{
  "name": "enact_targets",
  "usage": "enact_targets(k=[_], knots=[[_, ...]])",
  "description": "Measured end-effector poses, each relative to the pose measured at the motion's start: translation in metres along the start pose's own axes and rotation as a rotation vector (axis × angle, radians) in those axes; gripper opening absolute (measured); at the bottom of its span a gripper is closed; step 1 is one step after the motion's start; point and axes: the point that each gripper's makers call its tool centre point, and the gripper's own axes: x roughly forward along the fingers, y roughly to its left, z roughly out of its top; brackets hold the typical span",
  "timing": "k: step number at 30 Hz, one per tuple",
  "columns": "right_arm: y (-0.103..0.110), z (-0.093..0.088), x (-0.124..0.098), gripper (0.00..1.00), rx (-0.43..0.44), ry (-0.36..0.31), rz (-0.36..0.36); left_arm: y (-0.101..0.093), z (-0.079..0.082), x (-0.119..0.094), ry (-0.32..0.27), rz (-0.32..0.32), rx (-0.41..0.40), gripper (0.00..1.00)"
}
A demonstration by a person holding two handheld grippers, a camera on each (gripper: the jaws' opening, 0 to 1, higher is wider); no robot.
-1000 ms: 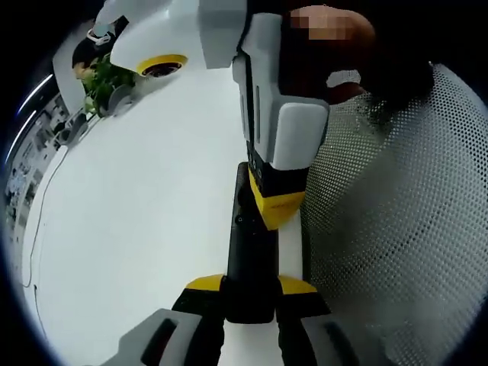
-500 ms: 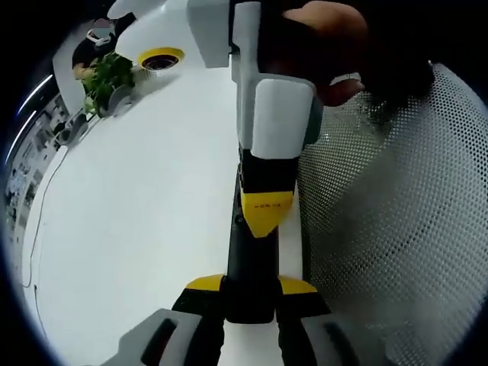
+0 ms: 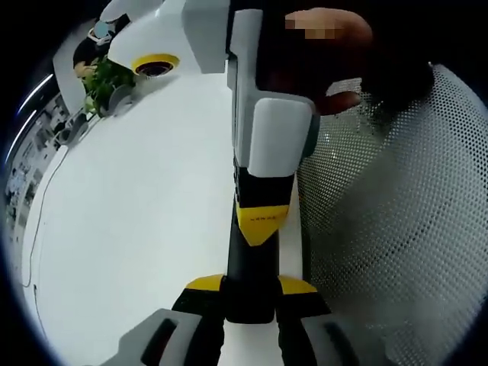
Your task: Press the specified remote control buttons in sequence, fully releasing each button before pressing the next.
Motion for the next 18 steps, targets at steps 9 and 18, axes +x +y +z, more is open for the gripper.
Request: enact_targets(k=[9,18], knots=[[-0.0020,0.0010,-0.0002,0.00,0.056,-0.010,0.027,0.0004,0.0000,0.0002,0.001,-0.001,0.003,0.25],[-0.0058,0.0010,-0.0029,0.00,0.057,-0.021,0.007,0.0004,0.0007,0.0003,0.010,-0.004,0.004,0.24]])
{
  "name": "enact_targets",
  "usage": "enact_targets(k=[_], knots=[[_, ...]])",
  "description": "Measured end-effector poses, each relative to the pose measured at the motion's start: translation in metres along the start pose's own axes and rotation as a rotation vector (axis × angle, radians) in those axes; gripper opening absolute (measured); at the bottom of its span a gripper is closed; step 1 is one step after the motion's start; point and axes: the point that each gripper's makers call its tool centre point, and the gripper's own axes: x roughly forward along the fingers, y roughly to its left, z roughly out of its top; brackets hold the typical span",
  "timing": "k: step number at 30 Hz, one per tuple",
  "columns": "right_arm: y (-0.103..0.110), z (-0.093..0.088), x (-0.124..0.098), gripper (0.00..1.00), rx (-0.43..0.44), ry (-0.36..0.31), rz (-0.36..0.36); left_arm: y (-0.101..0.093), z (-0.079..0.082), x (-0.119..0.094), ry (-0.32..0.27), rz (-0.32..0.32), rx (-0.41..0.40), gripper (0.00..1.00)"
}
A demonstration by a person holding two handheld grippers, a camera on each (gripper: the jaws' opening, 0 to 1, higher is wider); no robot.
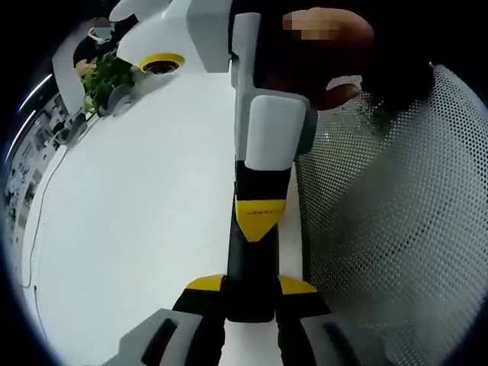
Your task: Press the specified remote control buttons in sequence, fully releasing each button before pressing the next.
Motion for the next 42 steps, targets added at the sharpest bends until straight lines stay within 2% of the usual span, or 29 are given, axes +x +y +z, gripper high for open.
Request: enact_targets(k=[2,3,4,5,9,12,16,20,24,27,37,42], knots=[[-0.004,0.000,-0.003,0.00,0.009,0.002,-0.018,0.000,0.000,0.000,0.001,0.000,0.000,0.24],[-0.012,-0.004,-0.009,0.00,0.008,0.027,-0.068,0.000,0.000,0.000,0.001,0.000,-0.001,0.24],[-0.006,-0.004,-0.007,0.00,-0.012,0.012,-0.006,0.000,0.000,0.000,0.001,0.002,-0.007,0.24],[-0.008,-0.001,-0.005,0.00,0.004,-0.009,-0.017,0.000,0.001,0.000,0.004,0.003,-0.001,0.24],[-0.005,-0.001,-0.004,0.00,-0.037,0.002,-0.028,0.000,0.001,0.001,0.003,0.002,0.005,0.24],[-0.005,-0.002,-0.005,0.00,-0.022,0.007,-0.020,0.000,0.000,0.001,-0.006,0.003,0.007,0.25],[0.009,0.006,-0.008,0.00,-0.018,-0.048,0.049,0.000,0.000,0.000,-0.007,0.004,0.008,0.25],[0.008,0.005,-0.005,0.00,-0.042,-0.041,0.035,0.000,0.000,0.001,-0.005,0.004,0.007,0.25],[0.015,0.003,-0.001,0.00,-0.057,-0.030,0.061,0.000,0.000,0.001,-0.004,0.003,0.007,0.25],[0.013,0.000,0.003,0.00,-0.073,-0.008,0.044,0.000,0.000,0.001,-0.004,0.003,0.005,0.25],[0.010,0.000,0.005,0.00,-0.073,-0.008,0.024,-0.001,0.001,0.000,0.002,0.006,0.003,0.25],[0.011,0.000,0.006,0.00,-0.104,-0.007,-0.009,0.000,0.001,0.001,0.009,0.006,-0.005,0.25]])
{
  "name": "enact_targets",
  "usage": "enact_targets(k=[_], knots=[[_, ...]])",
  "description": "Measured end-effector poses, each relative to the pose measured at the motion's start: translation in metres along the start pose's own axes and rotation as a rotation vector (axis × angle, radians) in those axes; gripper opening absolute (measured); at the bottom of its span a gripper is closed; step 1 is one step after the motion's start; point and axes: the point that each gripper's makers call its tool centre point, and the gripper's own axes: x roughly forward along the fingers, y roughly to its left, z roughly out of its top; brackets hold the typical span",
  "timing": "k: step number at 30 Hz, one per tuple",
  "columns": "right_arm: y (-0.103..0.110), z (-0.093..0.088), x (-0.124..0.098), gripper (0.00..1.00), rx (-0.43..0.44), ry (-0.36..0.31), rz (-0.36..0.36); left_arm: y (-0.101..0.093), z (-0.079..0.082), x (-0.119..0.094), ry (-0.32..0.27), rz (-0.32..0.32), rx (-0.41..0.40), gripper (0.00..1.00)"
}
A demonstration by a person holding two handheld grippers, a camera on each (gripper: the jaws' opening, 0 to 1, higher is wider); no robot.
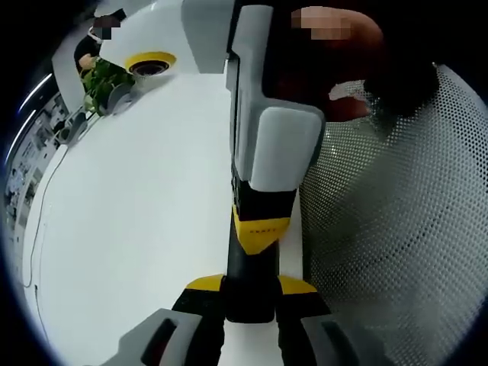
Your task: Press the specified remote control buttons in sequence, fully releasing each button before pressing the next.
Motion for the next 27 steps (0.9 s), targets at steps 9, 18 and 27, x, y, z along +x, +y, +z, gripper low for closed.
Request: enact_targets(k=[9,18,27], knots=[[-0.002,0.003,0.002,0.00,0.040,-0.006,-0.082,0.001,0.000,0.000,0.000,-0.001,-0.018,0.24],[-0.002,0.002,0.000,0.00,0.024,-0.010,-0.063,0.001,0.001,0.000,-0.001,-0.003,-0.029,0.24],[-0.002,0.022,-0.023,0.00,0.015,-0.143,-0.049,0.001,0.002,0.000,-0.019,0.013,-0.053,0.25]])
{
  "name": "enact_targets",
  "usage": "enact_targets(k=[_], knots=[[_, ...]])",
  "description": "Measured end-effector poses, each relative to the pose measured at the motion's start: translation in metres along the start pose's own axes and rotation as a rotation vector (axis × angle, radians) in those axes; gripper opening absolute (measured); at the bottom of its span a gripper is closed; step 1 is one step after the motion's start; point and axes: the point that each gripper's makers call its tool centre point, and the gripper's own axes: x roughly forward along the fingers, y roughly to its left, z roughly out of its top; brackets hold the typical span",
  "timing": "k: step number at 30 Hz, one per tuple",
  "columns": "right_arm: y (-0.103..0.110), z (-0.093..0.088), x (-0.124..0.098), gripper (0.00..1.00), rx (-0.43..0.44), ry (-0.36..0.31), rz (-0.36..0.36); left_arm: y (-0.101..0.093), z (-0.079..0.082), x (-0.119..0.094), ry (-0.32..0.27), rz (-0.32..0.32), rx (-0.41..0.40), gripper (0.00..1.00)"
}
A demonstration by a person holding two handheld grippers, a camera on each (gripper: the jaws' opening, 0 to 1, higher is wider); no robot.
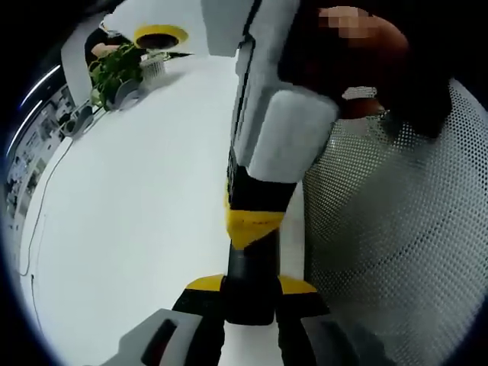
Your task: Press the specified remote control buttons in sequence, fully releasing each button before pressing the next.
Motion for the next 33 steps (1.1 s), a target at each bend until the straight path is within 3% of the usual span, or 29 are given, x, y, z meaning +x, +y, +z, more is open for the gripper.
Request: enact_targets(k=[7,9,11,18,21,24,31,33], knots=[[-0.008,0.043,-0.052,0.00,0.031,-0.302,-0.006,0.000,0.001,0.001,0.009,0.032,-0.022,0.25],[-0.016,0.049,-0.064,0.00,0.051,-0.367,-0.052,0.000,0.001,0.001,0.002,0.039,-0.036,0.25],[-0.016,0.053,-0.073,0.00,0.038,-0.402,-0.053,0.001,0.001,0.001,0.003,0.042,-0.042,0.25],[-0.017,0.072,-0.132,0.00,-0.163,-0.653,-0.177,0.002,0.002,0.002,0.005,0.043,-0.041,0.25],[-0.024,0.069,-0.152,0.00,-0.201,-0.688,-0.222,0.001,0.002,0.002,-0.014,0.047,-0.045,0.25],[-0.026,0.066,-0.169,0.00,-0.222,-0.705,-0.222,0.003,0.002,0.003,-0.030,0.049,-0.053,0.25],[-0.031,0.054,-0.204,0.17,-0.295,-0.763,-0.268,0.003,0.003,0.003,-0.036,0.066,-0.072,0.25],[-0.029,0.058,-0.220,0.23,-0.356,-0.823,-0.312,0.003,0.004,0.003,-0.032,0.068,-0.076,0.25]])
